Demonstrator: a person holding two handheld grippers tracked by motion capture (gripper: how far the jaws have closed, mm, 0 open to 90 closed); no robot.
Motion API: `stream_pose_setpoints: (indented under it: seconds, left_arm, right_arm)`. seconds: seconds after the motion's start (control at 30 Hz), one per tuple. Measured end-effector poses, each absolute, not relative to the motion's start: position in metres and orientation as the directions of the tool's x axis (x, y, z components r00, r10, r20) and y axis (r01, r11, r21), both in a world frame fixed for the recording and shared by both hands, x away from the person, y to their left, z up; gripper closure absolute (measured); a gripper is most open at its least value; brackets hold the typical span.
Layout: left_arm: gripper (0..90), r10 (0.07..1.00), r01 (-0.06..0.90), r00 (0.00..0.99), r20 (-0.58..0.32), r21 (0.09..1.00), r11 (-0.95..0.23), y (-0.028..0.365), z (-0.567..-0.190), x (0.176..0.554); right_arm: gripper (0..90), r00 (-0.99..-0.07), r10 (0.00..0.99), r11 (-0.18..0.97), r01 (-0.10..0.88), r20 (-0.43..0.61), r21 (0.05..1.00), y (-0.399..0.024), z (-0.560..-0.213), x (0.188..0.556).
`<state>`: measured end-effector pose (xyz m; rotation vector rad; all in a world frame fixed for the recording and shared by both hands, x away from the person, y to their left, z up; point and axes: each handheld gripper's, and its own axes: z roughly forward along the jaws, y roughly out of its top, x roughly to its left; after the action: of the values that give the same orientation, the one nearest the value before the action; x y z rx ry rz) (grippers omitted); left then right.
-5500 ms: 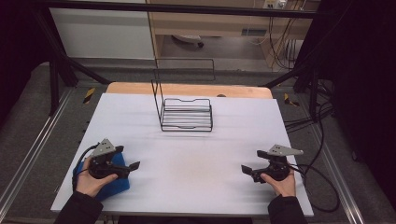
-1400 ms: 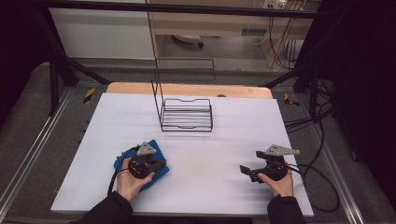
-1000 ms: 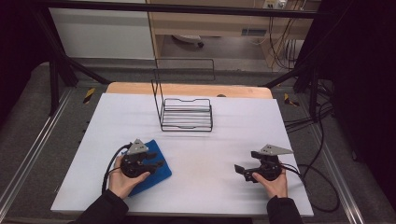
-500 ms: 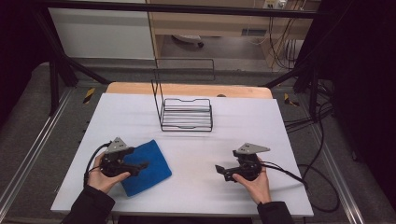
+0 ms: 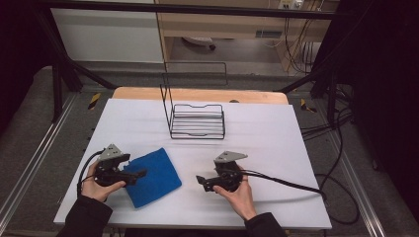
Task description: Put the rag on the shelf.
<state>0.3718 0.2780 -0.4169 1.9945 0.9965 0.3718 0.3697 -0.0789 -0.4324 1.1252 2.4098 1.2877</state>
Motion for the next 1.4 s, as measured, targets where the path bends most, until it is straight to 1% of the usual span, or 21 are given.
stream_pose_setpoints:
  seconds: [0.07, 0.13, 0.17, 0.2, 0.23, 0.37, 0.43, 0.47, 0.53, 0.57, 0.6, 0.63, 0.67, 0.7, 0.77, 0.9, 0.93, 1.1, 1.13, 1.3, 1.4]
  left_arm:
    - [7.4, 0.768, 0.51, 0.633, -0.098, 0.799, -0.319, 0.28, -0.417, 0.373]
    - [7.4, 0.77, 0.511, 0.631, -0.097, 0.799, -0.317, 0.281, -0.417, 0.373]
    - [7.4, 0.772, 0.511, 0.627, -0.098, 0.8, -0.313, 0.282, -0.417, 0.373]
    - [7.4, 0.774, 0.511, 0.626, -0.099, 0.801, -0.312, 0.283, -0.417, 0.373]
    - [7.4, 0.775, 0.511, 0.624, -0.099, 0.802, -0.309, 0.283, -0.417, 0.373]
    - [7.4, 0.779, 0.514, 0.619, -0.097, 0.8, -0.309, 0.286, -0.416, 0.374]
    - [7.4, 0.777, 0.514, 0.621, -0.098, 0.8, -0.31, 0.285, -0.416, 0.374]
    - [7.4, 0.777, 0.513, 0.622, -0.096, 0.8, -0.312, 0.285, -0.416, 0.374]
    - [7.4, 0.779, 0.514, 0.62, -0.098, 0.8, -0.308, 0.285, -0.417, 0.374]
    - [7.4, 0.78, 0.515, 0.618, -0.099, 0.8, -0.307, 0.285, -0.417, 0.374]
    - [7.4, 0.781, 0.517, 0.616, -0.1, 0.8, -0.305, 0.285, -0.417, 0.374]
    - [7.4, 0.78, 0.517, 0.618, -0.098, 0.799, -0.309, 0.286, -0.417, 0.375]
    - [7.4, 0.783, 0.517, 0.614, -0.095, 0.798, -0.308, 0.286, -0.416, 0.374]
    - [7.4, 0.785, 0.517, 0.612, -0.095, 0.799, -0.307, 0.287, -0.416, 0.374]
    - [7.4, 0.786, 0.519, 0.61, -0.102, 0.801, -0.298, 0.287, -0.416, 0.375]
    - [7.4, 0.791, 0.523, 0.603, -0.106, 0.801, -0.292, 0.29, -0.416, 0.376]
    - [7.4, 0.792, 0.524, 0.601, -0.106, 0.8, -0.29, 0.29, -0.416, 0.376]
    - [7.5, 0.796, 0.529, 0.596, -0.109, 0.799, -0.286, 0.292, -0.417, 0.376]
    - [7.5, 0.796, 0.529, 0.595, -0.109, 0.799, -0.286, 0.292, -0.417, 0.376]
    - [7.5, 0.794, 0.529, 0.597, -0.113, 0.799, -0.284, 0.293, -0.417, 0.376]
    - [7.5, 0.796, 0.528, 0.595, -0.114, 0.801, -0.281, 0.294, -0.416, 0.376]
  right_arm:
    - [22.1, -0.702, 0.689, 0.341, 0.534, 0.181, 0.774, -0.067, -0.435, 0.37]
    - [23.2, -0.702, 0.689, 0.343, 0.536, 0.181, 0.772, -0.062, -0.437, 0.37]
    - [25.3, -0.704, 0.687, 0.349, 0.539, 0.183, 0.767, -0.057, -0.438, 0.37]
    - [29.9, -0.707, 0.683, 0.356, 0.544, 0.186, 0.76, -0.048, -0.441, 0.37]
    - [29.9, -0.707, 0.683, 0.356, 0.544, 0.186, 0.76, -0.048, -0.441, 0.37]
    - [39.2, -0.717, 0.67, 0.358, 0.541, 0.194, 0.762, -0.032, -0.444, 0.369]
    - [42.0, -0.713, 0.675, 0.369, 0.546, 0.187, 0.752, -0.026, -0.446, 0.368]
    - [45.6, -0.708, 0.679, 0.367, 0.556, 0.194, 0.746, -0.021, -0.448, 0.368]
    - [47.4, -0.708, 0.679, 0.37, 0.557, 0.193, 0.743, -0.019, -0.449, 0.368]
    - [53.2, -0.708, 0.68, 0.373, 0.559, 0.192, 0.741, -0.016, -0.45, 0.368]
    - [53.2, -0.708, 0.68, 0.373, 0.559, 0.192, 0.741, -0.016, -0.45, 0.368]
    - [58.6, -0.708, 0.678, 0.374, 0.562, 0.196, 0.737, -0.013, -0.451, 0.367]
    - [58.6, -0.708, 0.678, 0.374, 0.562, 0.196, 0.737, -0.013, -0.451, 0.367]
    - [63.4, -0.703, 0.68, 0.37, 0.575, 0.209, 0.73, -0.012, -0.452, 0.367]
    - [65.3, -0.704, 0.679, 0.369, 0.573, 0.209, 0.732, -0.011, -0.453, 0.366]
    - [75.3, -0.693, 0.683, 0.358, 0.593, 0.231, 0.721, -0.01, -0.457, 0.364]
    - [75.3, -0.693, 0.683, 0.358, 0.593, 0.231, 0.721, -0.01, -0.457, 0.364]
    - [84.3, -0.67, 0.689, 0.331, 0.631, 0.276, 0.702, -0.008, -0.457, 0.362]
    - [87.4, -0.668, 0.688, 0.332, 0.637, 0.283, 0.695, -0.009, -0.457, 0.363]
    - [88.9, -0.672, 0.687, 0.343, 0.636, 0.277, 0.691, -0.012, -0.452, 0.363]
    - [89.2, -0.683, 0.683, 0.366, 0.626, 0.258, 0.689, -0.02, -0.438, 0.367]
